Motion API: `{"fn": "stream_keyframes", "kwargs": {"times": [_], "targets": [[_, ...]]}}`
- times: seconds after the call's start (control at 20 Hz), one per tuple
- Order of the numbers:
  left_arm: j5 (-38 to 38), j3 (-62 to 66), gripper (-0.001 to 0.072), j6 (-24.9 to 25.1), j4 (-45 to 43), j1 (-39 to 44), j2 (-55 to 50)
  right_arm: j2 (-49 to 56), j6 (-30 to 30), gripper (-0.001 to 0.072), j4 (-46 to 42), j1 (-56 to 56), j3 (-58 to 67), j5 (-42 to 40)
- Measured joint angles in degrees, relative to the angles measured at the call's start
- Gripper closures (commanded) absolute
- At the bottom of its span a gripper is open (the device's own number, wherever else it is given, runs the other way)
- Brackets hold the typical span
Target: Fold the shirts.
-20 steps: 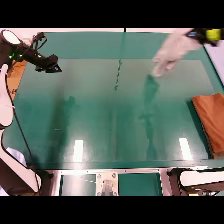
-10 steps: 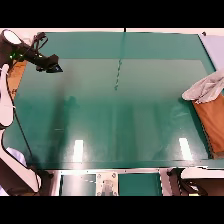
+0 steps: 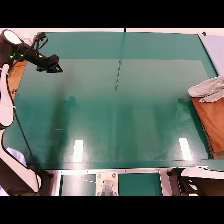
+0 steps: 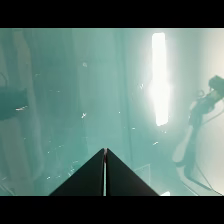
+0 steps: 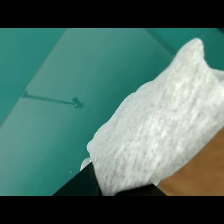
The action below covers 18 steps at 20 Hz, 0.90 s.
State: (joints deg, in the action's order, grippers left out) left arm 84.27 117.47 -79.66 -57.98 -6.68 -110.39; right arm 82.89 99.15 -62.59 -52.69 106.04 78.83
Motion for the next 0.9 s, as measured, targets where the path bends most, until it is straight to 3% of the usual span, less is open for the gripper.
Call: {"fn": "stream_keyframes", "kwargs": {"times": [0.15, 0.35, 0.6, 0.7, 0.75, 0.9], "targets": [[0.2, 0.0, 0.0689, 0.0, 0.0, 0.0, 0.0, -4.5, 2.8, 0.0702, -2.9, -4.7, -5.2, 2.3], [0.2, 0.0, 0.0689, 0.2, 0.0, 0.0, 0.0, -14.6, 4.4, 0.0702, -8.2, -13.2, -22.1, 3.2], [0.3, 0.0, 0.0689, 0.5, 0.0, 0.0, 0.0, -26.4, 0.9, 0.0678, -11.2, -25.4, -46.2, -4.5], [0.3, 0.0, 0.0689, 0.6, 0.0, 0.0, 0.0, -28.3, -0.2, 0.0279, -11.5, -28.7, -53.3, -7.6], [0.3, 0.0, 0.0689, 0.7, 0.0, 0.0, 0.0, -28.8, -0.7, 0.0156, -11.6, -29.7, -56.1, -8.9], [0.3, 0.0, 0.0689, 0.7, 0.0, 0.0, 0.0, -29.7, -3.8, 0.0156, -12.3, -31.5, -62.4, -11.4]]}}
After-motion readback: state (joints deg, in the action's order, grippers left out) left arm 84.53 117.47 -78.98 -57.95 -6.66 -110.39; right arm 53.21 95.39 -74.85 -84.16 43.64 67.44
